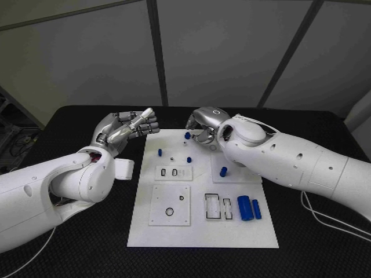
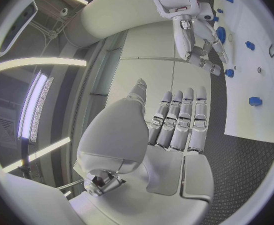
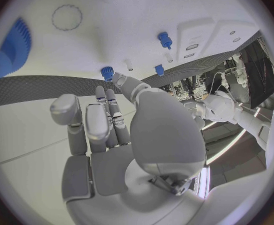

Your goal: Assemble the parts on the task board

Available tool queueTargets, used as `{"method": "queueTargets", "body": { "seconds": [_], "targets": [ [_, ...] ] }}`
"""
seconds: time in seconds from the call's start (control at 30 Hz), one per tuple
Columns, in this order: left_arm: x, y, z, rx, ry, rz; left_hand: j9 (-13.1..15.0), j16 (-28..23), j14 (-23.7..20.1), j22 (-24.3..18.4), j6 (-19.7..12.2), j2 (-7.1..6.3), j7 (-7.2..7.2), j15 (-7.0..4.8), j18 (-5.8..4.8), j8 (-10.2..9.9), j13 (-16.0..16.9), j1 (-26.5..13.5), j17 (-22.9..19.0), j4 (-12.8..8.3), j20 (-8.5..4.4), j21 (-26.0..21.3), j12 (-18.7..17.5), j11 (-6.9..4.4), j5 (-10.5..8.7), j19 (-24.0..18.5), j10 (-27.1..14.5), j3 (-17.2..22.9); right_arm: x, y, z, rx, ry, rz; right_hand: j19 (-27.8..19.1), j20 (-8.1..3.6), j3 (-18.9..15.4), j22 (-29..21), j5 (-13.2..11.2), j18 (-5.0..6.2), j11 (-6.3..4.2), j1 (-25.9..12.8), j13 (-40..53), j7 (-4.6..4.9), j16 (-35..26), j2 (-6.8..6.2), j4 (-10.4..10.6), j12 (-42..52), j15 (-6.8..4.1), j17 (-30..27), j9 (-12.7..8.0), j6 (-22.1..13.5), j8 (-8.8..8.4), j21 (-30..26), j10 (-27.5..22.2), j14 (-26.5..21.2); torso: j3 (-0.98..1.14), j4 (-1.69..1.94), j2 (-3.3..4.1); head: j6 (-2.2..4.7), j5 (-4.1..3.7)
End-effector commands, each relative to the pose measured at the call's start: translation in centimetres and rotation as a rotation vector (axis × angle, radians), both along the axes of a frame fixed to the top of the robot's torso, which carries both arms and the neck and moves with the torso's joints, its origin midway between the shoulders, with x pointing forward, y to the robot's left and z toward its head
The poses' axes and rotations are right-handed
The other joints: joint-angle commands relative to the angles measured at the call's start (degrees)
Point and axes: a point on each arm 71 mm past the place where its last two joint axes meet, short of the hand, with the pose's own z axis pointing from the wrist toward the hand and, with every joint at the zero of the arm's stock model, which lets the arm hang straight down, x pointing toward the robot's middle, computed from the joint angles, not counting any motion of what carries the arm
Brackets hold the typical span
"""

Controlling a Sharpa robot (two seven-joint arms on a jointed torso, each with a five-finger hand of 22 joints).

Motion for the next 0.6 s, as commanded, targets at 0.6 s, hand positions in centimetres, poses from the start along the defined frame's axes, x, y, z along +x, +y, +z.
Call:
{"method": "queueTargets", "body": {
  "seconds": [0.6],
  "targets": [
    [0.2, 0.6, 0.1, 0.005, -0.013, -0.001, 0.0, -0.6, 0.5, -0.2, 0.4, 0.59, 0.02, 0.05, -0.47, -0.3, 0.1, 0.0, 0.0, -0.7, 0.15, -0.5, -0.1, 0.03, -0.32, -0.1, 0.1, 0.1, -1.8, -11.9, 1.0, 0.124, 0.225, -0.234, 6.3, -2.50, -23.3, 10.4, 4.6, -1.14, -3.88, 2.6, 24.2, -1.29, 8.0, -0.24, 7.5, 29.7, -2.39, 14.5, 0.3, -1.9, 1.12, 5.3, 10.4, 2.9, 0.48, -1.71, -0.21, 1.32, -0.39]
  ]
}}
